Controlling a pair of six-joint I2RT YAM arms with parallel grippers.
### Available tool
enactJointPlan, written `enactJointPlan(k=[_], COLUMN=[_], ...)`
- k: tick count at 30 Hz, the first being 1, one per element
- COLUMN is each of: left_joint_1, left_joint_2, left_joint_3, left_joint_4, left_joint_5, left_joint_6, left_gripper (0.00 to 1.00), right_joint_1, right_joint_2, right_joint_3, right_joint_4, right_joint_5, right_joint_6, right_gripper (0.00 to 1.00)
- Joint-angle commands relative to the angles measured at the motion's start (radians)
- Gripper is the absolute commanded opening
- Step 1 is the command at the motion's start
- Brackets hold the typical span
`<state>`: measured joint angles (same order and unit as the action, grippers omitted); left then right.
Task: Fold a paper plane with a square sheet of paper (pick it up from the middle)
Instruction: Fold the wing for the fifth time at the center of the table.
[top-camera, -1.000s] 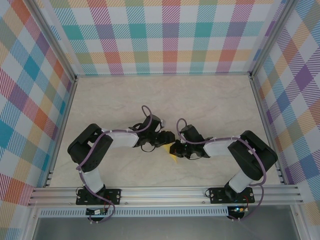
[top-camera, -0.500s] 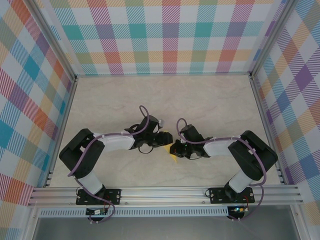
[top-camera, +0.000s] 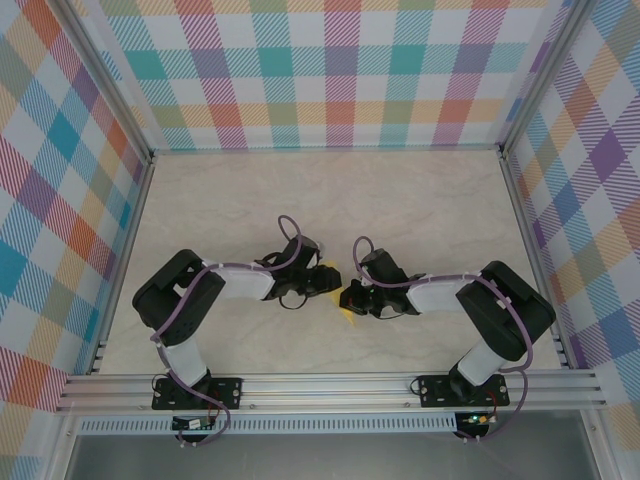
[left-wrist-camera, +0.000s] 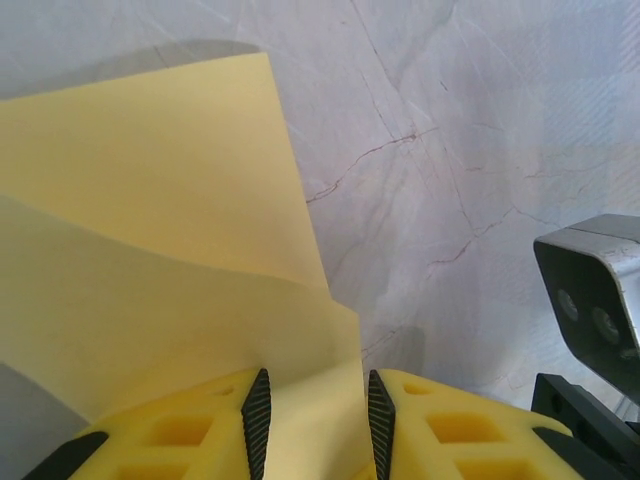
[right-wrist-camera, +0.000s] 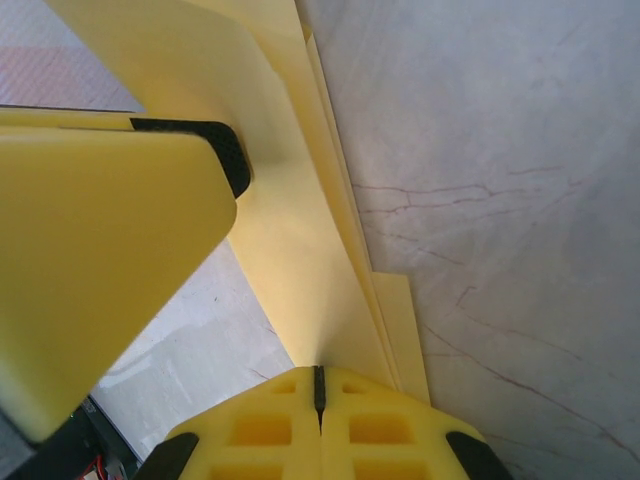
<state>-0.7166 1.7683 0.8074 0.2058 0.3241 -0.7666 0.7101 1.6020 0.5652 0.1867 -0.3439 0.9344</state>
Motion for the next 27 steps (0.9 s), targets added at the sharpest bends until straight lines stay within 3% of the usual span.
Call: enactJointPlan(k=[1,27], left_joint_1=[0.036,0.258], left_joint_2=[0.013,0.086], left_joint_3=[-0.019,0.068], left_joint_4=[-0.001,-0.102], left_joint_5=[-0.028,0.093], left_joint_6=[0.017,0.169], left_gripper=[0.34,0.34], right_joint_1=[-0.004,-0.006], right_joint_2=[0.041,0.042], right_joint_3=[-0.029,-0.016], right_joint_4=[-0.184,-0.228], right_joint_5=[0.054,0.051], right_joint_6=[-0.022,-0.07], right_gripper=[0.02,0.0])
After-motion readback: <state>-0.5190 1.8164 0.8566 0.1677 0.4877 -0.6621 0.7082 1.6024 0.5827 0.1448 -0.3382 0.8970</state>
